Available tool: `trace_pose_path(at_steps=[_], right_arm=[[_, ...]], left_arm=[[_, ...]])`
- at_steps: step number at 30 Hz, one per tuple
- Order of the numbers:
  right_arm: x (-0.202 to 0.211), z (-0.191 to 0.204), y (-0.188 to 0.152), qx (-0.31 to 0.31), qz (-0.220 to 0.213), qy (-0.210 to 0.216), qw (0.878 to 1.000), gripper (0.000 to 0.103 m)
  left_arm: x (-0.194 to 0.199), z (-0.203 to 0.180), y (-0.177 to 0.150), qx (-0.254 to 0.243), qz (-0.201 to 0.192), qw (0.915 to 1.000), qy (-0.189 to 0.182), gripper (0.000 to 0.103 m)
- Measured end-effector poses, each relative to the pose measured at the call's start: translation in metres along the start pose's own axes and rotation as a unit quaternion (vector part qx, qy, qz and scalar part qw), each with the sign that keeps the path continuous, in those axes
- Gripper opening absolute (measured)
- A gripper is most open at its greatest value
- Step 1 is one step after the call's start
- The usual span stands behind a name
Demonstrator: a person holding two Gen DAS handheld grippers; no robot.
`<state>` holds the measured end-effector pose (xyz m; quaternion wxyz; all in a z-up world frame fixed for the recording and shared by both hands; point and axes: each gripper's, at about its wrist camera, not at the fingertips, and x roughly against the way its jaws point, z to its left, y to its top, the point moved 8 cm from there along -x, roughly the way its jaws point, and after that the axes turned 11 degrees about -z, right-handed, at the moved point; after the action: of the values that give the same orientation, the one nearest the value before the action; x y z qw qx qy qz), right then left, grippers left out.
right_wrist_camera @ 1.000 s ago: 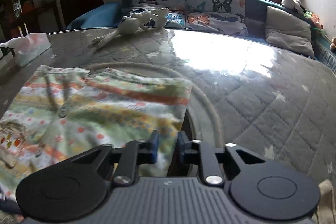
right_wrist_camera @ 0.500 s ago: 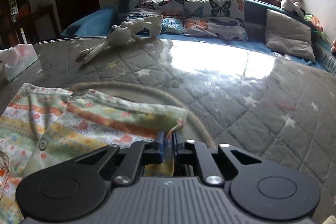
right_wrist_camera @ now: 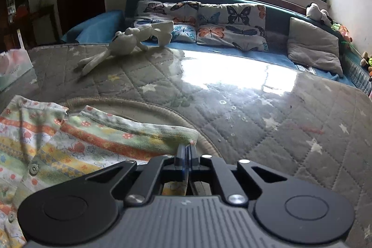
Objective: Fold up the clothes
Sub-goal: 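Grasp the shirt sleeve with the right tool and fold it toward the collar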
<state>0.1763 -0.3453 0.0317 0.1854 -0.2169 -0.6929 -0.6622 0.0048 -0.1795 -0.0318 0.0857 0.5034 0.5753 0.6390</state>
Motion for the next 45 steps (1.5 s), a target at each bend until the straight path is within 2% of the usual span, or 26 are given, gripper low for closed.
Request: trace_pose_path(at_steps=[7,13,17,19,23,28,30,31,38,41,42,43,45], right_arm=[[0.002,-0.005,0.007,-0.010,0.007,0.000,1.000,0.008],[0.037,0.003,0.003,0.024,0.021,0.015,0.999,0.009],[0.072,-0.008,-0.003,0.017,0.022,0.009,1.000,0.018],[0.092,-0.024,-0.012,0.011,0.015,-0.008,1.000,0.025],[0.127,-0.067,-0.042,-0.021,0.013,-0.057,0.998,0.031],[0.166,-0.133,-0.093,-0.055,0.013,-0.152,0.987,0.039],[0.173,-0.148,-0.107,-0.082,0.014,-0.164,0.983,0.042],[0.176,-0.155,-0.113,-0.096,0.015,-0.170,0.981,0.049],[0.179,-0.168,-0.119,-0.125,-0.007,-0.166,0.978,0.053],[0.179,-0.170,-0.123,-0.151,-0.010,-0.152,0.977,0.052],[0.180,-0.169,-0.123,-0.153,-0.011,-0.149,0.977,0.044],[0.181,-0.168,-0.123,-0.155,-0.012,-0.147,0.977,0.025],[0.187,-0.167,-0.120,-0.156,-0.014,-0.151,0.976,0.007]], left_arm=[[-0.001,0.001,0.001,0.007,0.001,1.0000,0.000,0.039],[-0.003,0.002,0.003,0.017,0.004,0.9998,0.009,0.042],[0.002,0.002,0.005,0.018,0.000,0.9995,0.025,0.044],[0.006,0.002,0.007,0.021,-0.007,0.9993,0.031,0.044],[0.017,-0.001,0.008,0.025,-0.019,0.9989,0.035,0.048],[0.022,-0.005,0.003,0.028,-0.021,0.9987,0.038,0.050],[0.023,-0.007,0.002,0.027,-0.019,0.9987,0.039,0.050],[0.023,-0.008,0.001,0.026,-0.018,0.9987,0.040,0.050],[0.025,-0.013,0.002,0.022,-0.018,0.9986,0.045,0.052],[0.024,-0.014,0.002,0.020,-0.017,0.9986,0.047,0.053],[0.023,-0.014,0.001,0.020,-0.015,0.9985,0.048,0.053],[0.022,-0.014,0.000,0.020,-0.013,0.9986,0.048,0.054],[0.021,-0.014,-0.002,0.020,-0.008,0.9986,0.048,0.053]])
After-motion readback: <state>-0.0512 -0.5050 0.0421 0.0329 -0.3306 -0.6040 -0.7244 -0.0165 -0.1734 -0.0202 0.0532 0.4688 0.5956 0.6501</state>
